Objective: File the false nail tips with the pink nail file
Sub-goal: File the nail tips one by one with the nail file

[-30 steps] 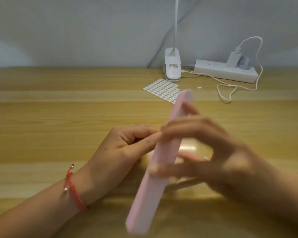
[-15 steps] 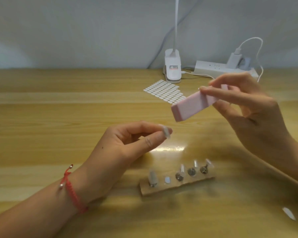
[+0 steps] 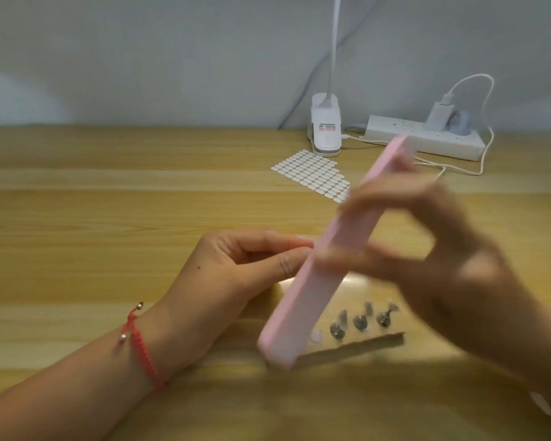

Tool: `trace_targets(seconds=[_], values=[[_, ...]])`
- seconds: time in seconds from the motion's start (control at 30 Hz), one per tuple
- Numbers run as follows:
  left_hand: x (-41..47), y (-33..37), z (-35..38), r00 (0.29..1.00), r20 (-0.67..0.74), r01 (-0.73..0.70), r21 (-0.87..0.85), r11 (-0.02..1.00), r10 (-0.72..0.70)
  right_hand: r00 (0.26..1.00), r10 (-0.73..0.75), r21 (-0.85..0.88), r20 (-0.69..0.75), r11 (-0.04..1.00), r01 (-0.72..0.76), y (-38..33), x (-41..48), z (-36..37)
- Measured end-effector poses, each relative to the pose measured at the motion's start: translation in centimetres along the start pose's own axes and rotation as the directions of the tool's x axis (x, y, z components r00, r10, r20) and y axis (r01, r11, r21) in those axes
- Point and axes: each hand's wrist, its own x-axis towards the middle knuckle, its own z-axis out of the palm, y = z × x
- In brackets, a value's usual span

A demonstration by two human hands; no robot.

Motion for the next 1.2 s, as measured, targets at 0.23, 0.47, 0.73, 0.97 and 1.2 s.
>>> trace_targets(seconds=[0.23, 0.47, 0.73, 0.97, 1.2], values=[[-0.1, 0.2, 0.2, 1.0, -0.013, -0.002, 0.026, 1.0, 0.003, 0.991, 0.125, -0.02, -0.051, 0.992, -0.126, 1.5, 1.1, -1.9], [0.3, -0.2, -0.3, 0.996, -0.088, -0.021, -0.005, 1.0, 0.021, 0.967, 0.223, 0.018, -0.126, 0.975, -0.223, 2.3, 0.7, -0.8], [0.6, -0.5, -0.7, 0.996, -0.085, -0.009, -0.053, 0.999, 0.005, 0.949, 0.285, 0.016, -0.134, 0.958, -0.285, 4.4, -0.9, -0.3], [0.7, -0.4, -1.4, 0.997, 0.02, 0.077, -0.027, 0.997, -0.076, 0.995, 0.005, -0.048, -0.102, 0.999, -0.01, 1.8, -0.1, -0.7], [0.7, -0.3, -1.4, 0.986, 0.106, 0.128, -0.011, 0.992, -0.126, 0.995, 0.013, -0.098, -0.095, 0.995, -0.022, 1.5, 0.9, -1.6]])
